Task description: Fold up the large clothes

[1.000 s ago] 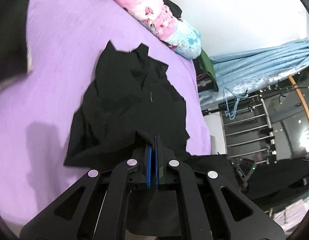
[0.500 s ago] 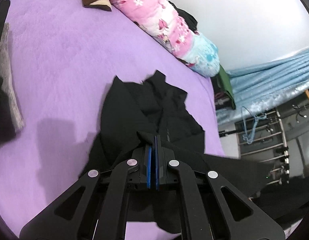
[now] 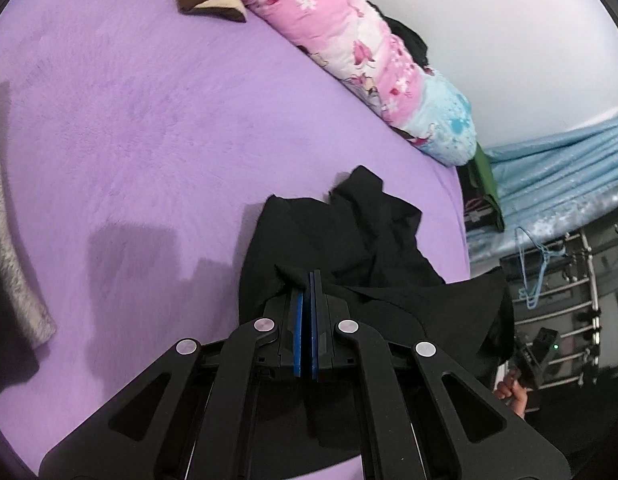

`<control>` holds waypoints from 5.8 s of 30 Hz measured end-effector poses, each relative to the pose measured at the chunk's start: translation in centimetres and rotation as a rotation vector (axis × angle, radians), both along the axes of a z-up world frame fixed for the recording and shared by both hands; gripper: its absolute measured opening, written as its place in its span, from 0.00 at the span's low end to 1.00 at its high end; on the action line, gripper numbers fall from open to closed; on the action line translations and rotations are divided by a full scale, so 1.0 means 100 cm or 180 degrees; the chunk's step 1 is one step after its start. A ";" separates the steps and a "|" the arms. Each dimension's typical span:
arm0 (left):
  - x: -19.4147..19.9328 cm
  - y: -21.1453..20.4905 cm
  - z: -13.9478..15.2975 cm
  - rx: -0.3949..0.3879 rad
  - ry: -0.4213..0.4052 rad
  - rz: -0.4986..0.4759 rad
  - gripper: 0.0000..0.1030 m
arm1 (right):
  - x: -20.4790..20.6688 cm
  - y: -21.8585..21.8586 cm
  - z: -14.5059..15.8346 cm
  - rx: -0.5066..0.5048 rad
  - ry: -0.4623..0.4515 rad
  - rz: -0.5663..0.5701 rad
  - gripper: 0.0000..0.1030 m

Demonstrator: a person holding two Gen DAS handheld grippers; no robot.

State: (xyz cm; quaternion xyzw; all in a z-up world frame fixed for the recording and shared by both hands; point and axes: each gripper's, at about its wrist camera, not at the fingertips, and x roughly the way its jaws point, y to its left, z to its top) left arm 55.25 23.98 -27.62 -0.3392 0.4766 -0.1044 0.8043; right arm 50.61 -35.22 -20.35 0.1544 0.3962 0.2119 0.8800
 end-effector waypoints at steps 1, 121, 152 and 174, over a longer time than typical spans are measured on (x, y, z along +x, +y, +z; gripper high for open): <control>0.005 0.001 -0.004 0.0002 0.0015 0.0010 0.01 | 0.006 0.000 -0.005 0.0011 0.0026 -0.0018 0.05; -0.063 -0.034 -0.086 0.0859 0.0161 -0.0394 0.71 | -0.041 0.035 -0.129 -0.1348 0.0450 -0.0422 0.94; -0.020 -0.002 -0.109 0.0144 0.0391 -0.0666 0.74 | -0.010 -0.027 -0.123 -0.0672 0.0821 -0.0418 0.94; 0.009 -0.012 -0.132 -0.0287 0.0420 -0.0832 0.94 | 0.034 -0.028 -0.153 -0.0101 0.1072 -0.0125 0.95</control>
